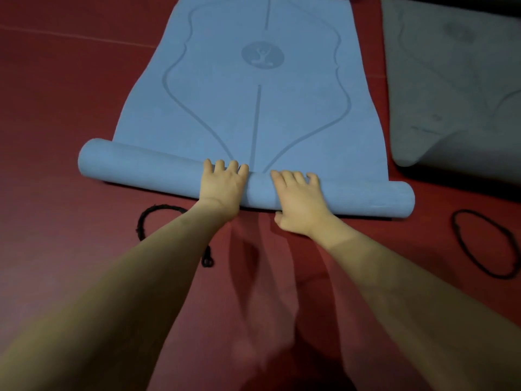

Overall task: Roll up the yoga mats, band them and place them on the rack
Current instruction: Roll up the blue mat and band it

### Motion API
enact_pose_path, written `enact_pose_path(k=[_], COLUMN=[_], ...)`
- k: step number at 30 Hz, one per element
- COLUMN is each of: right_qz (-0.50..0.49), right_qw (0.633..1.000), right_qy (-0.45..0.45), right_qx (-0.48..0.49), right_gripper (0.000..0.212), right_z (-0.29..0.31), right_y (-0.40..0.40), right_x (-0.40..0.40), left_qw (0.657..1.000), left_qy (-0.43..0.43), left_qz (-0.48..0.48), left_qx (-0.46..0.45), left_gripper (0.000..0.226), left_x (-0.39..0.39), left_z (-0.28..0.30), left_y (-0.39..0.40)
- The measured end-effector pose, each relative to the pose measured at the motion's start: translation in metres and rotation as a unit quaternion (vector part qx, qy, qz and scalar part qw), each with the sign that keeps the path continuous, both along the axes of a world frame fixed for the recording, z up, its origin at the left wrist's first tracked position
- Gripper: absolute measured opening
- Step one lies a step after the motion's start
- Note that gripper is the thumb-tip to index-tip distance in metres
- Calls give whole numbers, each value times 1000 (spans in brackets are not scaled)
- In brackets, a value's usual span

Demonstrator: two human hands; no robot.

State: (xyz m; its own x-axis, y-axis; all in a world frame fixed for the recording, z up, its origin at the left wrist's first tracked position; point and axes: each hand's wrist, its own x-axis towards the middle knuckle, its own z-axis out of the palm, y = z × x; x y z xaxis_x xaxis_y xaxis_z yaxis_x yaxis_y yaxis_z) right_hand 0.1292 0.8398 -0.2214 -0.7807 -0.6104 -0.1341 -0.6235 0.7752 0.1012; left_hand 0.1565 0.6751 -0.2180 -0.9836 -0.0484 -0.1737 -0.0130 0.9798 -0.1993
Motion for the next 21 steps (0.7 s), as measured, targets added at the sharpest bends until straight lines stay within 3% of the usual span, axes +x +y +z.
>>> enact_pose_path(k=[7, 14, 21], right_qz=[-37, -6, 16], right_qw=[995, 997, 996], right_qy=[-30, -61, -78], right_qx=[87, 38, 33], right_gripper=[64, 56, 56], right_z=[19, 25, 33], right_y=[-23, 9, 33], right_x=[-7, 18, 51], left_qw=[1000, 999, 999], left_qy=[-2, -45, -39], left_qz=[16, 20, -12], left_qx=[7, 9, 9], left_gripper=[48, 50, 68], left_x=[7, 38, 80], left_z=[14, 23, 28], left_y=[4, 27, 46])
